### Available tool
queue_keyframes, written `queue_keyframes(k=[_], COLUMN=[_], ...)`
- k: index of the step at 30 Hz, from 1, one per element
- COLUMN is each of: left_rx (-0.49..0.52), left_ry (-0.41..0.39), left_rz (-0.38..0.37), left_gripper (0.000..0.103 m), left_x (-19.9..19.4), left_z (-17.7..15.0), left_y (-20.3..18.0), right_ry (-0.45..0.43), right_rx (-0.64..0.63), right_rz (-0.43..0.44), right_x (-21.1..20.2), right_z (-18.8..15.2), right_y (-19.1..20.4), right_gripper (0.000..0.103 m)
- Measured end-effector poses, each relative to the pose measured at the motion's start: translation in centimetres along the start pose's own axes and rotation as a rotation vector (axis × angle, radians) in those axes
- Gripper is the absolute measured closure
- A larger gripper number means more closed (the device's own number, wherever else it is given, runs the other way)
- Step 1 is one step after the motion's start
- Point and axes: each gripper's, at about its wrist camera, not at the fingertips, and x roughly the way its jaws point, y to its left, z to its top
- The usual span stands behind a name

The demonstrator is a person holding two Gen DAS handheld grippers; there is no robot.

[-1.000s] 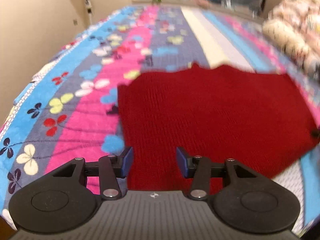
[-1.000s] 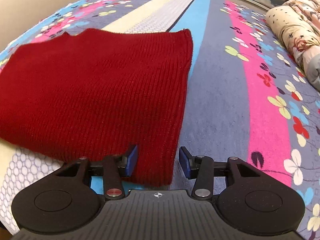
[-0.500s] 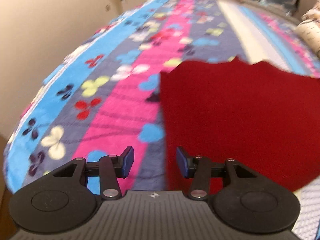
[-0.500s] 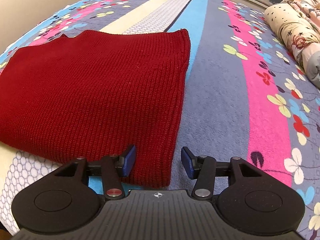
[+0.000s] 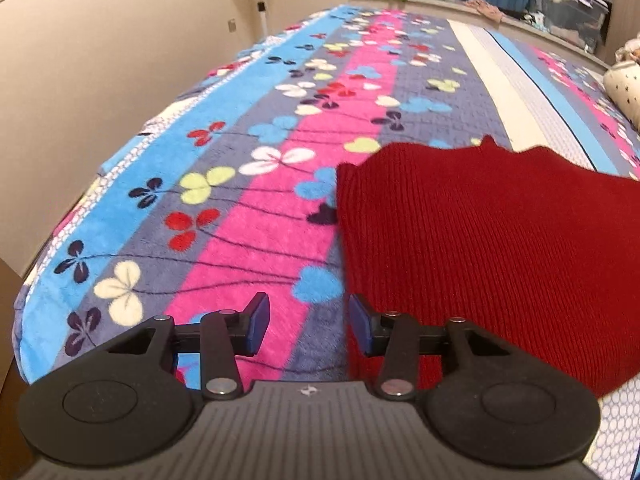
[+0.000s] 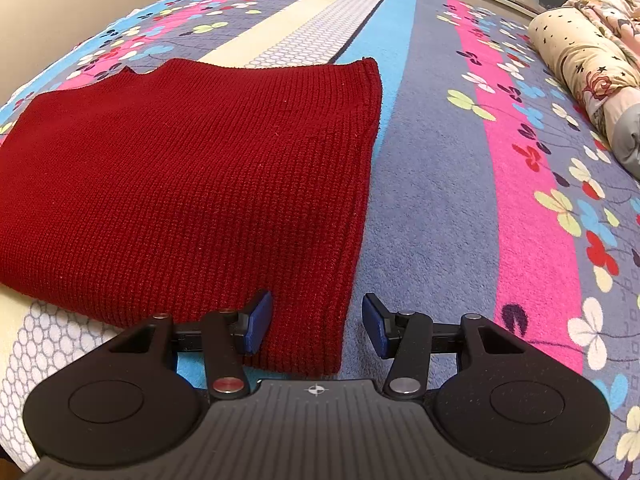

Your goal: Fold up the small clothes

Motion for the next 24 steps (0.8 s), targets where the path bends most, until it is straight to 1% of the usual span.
queue_keyframes(k=[2, 4, 7, 9, 11, 13, 18, 24], left_rx=[-0.028, -0.056, -0.088, -0.099, -0.106, -0.102, -0.101, -0.109], left_ry=[-0.008, -0.013, -0.01, -0.004, 0.005, 0.005, 0.007, 0.014], left_rz=[0.007, 0.018, 0.056, 0.077, 0.079, 0.083, 0.082, 0.082], left_gripper=[0.053, 0.053, 0.052, 0.051, 0.049, 0.047, 0.045, 0.044], left_x=[-0.1, -0.2, -0.1, 0.0, 0.1, 0.1, 0.1, 0.2], left_z=[0.1, 0.2, 0.2, 0.2, 0.1, 0.1, 0.0, 0.0], left_y=[0.5, 1.2, 2.0, 2.4, 2.6, 2.6, 2.5, 2.6], right_ry=[-0.018, -0.077, -0.18, -0.21, -0.215, -0.207, -0.201, -0.191], right_rx=[0.008, 0.04, 0.142, 0.189, 0.21, 0.202, 0.156, 0.153], right_rz=[-0.013, -0.04, -0.055, -0.064, -0.072, -0.074, -0.079, -0.081], right_x=[-0.3, -1.1, -2.6, -3.1, -3.1, -2.9, -2.8, -2.7], right_z=[0.1, 0.5, 1.0, 1.0, 0.9, 0.8, 0.8, 0.9], right_y=[-0.1, -0.6, -2.1, -2.9, -3.4, -3.3, -2.5, -2.4], right_gripper=[0.051, 0.052, 0.052, 0.052, 0.052, 0.052, 0.052, 0.052])
